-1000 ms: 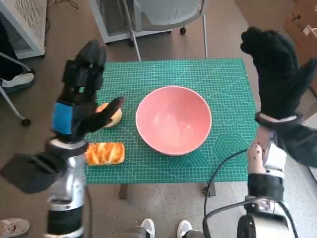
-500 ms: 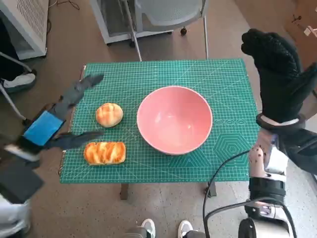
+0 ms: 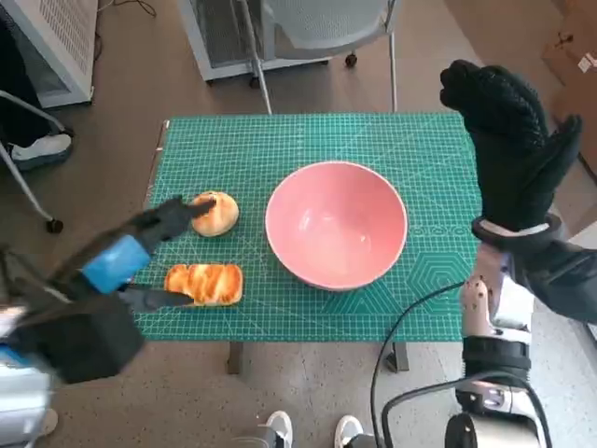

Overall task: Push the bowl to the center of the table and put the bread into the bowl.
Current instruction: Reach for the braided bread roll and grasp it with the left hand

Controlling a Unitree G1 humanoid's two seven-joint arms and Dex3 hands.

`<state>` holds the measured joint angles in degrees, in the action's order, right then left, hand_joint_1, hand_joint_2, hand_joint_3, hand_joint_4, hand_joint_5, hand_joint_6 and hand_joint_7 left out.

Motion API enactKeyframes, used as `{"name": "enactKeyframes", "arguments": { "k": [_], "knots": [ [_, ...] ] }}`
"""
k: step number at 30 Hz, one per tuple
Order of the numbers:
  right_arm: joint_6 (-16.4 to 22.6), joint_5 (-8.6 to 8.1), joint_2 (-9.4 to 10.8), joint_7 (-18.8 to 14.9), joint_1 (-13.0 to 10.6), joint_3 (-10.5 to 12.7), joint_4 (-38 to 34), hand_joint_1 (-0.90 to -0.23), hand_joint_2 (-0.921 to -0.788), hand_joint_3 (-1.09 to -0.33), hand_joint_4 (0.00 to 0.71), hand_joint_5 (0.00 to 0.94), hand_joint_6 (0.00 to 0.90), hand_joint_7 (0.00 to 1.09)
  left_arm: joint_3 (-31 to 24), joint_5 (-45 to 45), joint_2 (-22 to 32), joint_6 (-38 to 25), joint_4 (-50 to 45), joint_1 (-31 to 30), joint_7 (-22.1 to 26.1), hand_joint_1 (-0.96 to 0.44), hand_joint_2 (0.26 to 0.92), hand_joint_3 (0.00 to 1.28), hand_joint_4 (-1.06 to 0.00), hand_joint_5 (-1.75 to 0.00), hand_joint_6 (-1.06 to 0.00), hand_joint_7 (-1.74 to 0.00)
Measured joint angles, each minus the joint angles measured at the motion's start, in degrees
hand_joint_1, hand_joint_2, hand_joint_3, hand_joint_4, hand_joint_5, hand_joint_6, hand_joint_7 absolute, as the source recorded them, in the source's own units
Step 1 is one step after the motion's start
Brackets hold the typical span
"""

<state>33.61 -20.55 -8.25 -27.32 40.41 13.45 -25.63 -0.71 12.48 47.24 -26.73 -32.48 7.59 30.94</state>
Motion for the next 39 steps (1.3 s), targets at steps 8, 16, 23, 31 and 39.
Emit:
{"name": "enactKeyframes", "arguments": {
  "k": [8,16,23,31,39],
  "knots": [
    [-0.1,-0.82,0.0,-0.4,0.1,0.0,-0.7,-0.495,-0.921,-0.553,0.351,0.006,0.407,0.02,4.8,6.2,-0.3,3.3,4.1,-0.7,-1.4,-0.08,0.750,0.01,-0.08,0.00,-0.30,-0.03],
    [-0.1,-1.32,0.1,-0.6,0.2,-0.1,-1.0,-0.497,-0.921,-0.550,0.353,0.005,0.409,0.02,8.4,11.2,-1.3,4.5,7.7,-0.9,-1.8,-0.11,0.756,0.01,-0.09,0.00,-0.31,-0.02],
    [-0.2,-1.55,0.2,-0.6,0.2,-0.2,-1.0,-0.497,-0.921,-0.547,0.355,0.005,0.411,0.02,11.5,14.6,-2.2,4.8,11.2,-0.2,-1.3,-0.13,0.761,0.01,-0.09,0.00,-0.31,-0.01],
    [-0.2,-1.65,0.2,-0.6,0.2,-0.3,-1.0,-0.496,-0.921,-0.547,0.356,0.004,0.412,0.02,14.4,17.4,-3.2,4.8,15.9,1.2,-0.7,-0.13,0.770,0.01,-0.10,0.00,-0.31,-0.01],
    [-0.2,-1.69,0.4,-0.6,0.1,-0.4,-0.8,-0.495,-0.921,-0.547,0.355,0.002,0.413,0.01,16.1,19.2,-5.5,5.3,22.9,2.9,-1.4,-0.11,0.787,0.01,-0.14,-0.01,-0.35,-0.02]
  ]
}}
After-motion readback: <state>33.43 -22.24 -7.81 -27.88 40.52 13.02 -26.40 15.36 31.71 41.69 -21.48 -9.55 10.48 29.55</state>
